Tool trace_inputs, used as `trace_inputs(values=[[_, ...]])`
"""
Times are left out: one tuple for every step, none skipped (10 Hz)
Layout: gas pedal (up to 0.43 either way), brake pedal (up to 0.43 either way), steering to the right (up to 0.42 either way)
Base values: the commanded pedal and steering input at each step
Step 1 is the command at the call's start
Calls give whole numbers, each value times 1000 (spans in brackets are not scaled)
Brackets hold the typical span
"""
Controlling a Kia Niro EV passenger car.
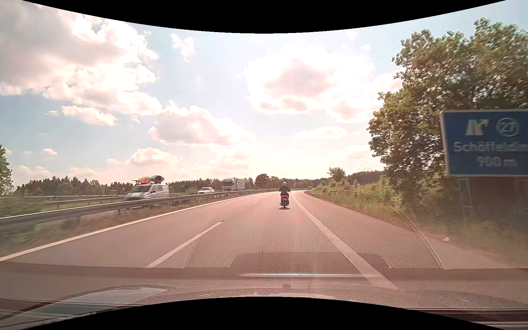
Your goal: Follow the waypoints while adhering to traffic rules and regulations
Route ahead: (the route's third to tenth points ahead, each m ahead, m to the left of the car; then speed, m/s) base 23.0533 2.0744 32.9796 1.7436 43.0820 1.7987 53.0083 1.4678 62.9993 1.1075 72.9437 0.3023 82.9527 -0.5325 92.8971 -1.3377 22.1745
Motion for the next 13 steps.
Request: trace_inputs(values=[[311,12,4],[311,12,4],[311,12,4],[311,12,5],[311,12,5],[311,12,5],[311,12,5],[311,12,6],[311,12,6],[311,12,6],[311,12,5],[311,12,5],[311,12,5]])
